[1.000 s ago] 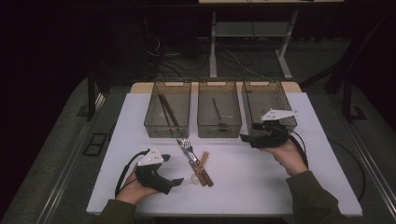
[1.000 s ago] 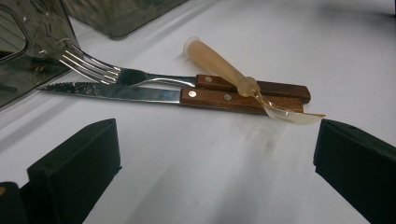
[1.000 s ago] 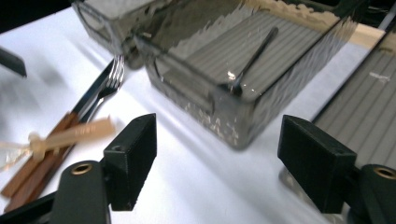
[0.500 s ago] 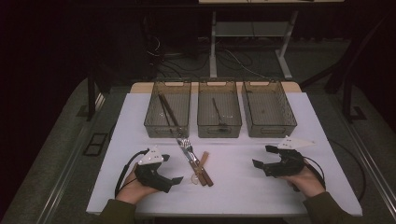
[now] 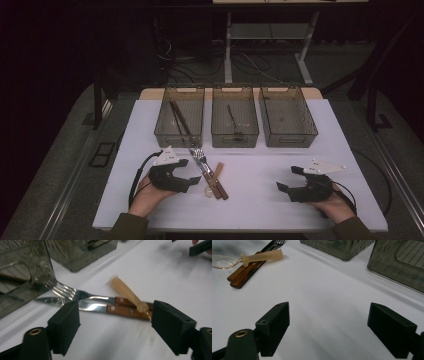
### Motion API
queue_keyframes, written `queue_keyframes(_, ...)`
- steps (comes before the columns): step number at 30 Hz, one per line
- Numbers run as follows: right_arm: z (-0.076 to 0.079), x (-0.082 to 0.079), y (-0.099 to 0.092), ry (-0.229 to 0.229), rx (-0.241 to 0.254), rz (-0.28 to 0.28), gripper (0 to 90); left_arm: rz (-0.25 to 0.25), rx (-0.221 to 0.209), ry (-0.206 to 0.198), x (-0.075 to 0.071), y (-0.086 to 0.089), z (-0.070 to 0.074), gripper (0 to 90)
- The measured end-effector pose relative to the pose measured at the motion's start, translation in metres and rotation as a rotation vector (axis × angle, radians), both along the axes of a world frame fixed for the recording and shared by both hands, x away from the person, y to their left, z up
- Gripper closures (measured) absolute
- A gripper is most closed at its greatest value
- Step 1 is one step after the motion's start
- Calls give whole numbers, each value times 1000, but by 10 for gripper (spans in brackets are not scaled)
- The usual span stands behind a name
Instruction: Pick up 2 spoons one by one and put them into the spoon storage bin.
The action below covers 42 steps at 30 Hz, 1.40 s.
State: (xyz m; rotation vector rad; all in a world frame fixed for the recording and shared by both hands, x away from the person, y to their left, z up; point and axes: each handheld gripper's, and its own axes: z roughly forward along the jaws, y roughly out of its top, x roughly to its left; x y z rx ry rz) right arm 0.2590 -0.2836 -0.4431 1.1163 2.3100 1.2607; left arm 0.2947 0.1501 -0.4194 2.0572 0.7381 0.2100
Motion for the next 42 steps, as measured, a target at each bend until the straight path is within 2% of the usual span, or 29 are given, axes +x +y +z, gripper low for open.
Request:
queue_keyframes(4,0,0,4,0,2,4,174,-13,0,-11,6,-14,4,315)
queue_keyframes(8,0,1,4,2,-3,4,174,-13,7,-2,13,-31,4,369)
queue_keyframes(17,1,1,3,1,2,-3,174,-16,51,29,31,-63,1,426)
queue_keyframes(18,1,1,3,0,2,-3,174,-14,66,33,33,-65,0,435)
queue_keyframes(23,1,1,3,0,4,-3,174,-10,74,68,42,-74,-5,486)
queue_keyframes(27,1,1,2,1,5,-3,174,-2,102,73,48,-83,-8,514)
queue_keyframes(36,2,0,1,-8,10,-4,174,-3,167,116,47,-85,-16,556)
queue_keyframes(42,3,-1,1,-10,7,-3,174,-5,181,126,44,-89,-21,572)
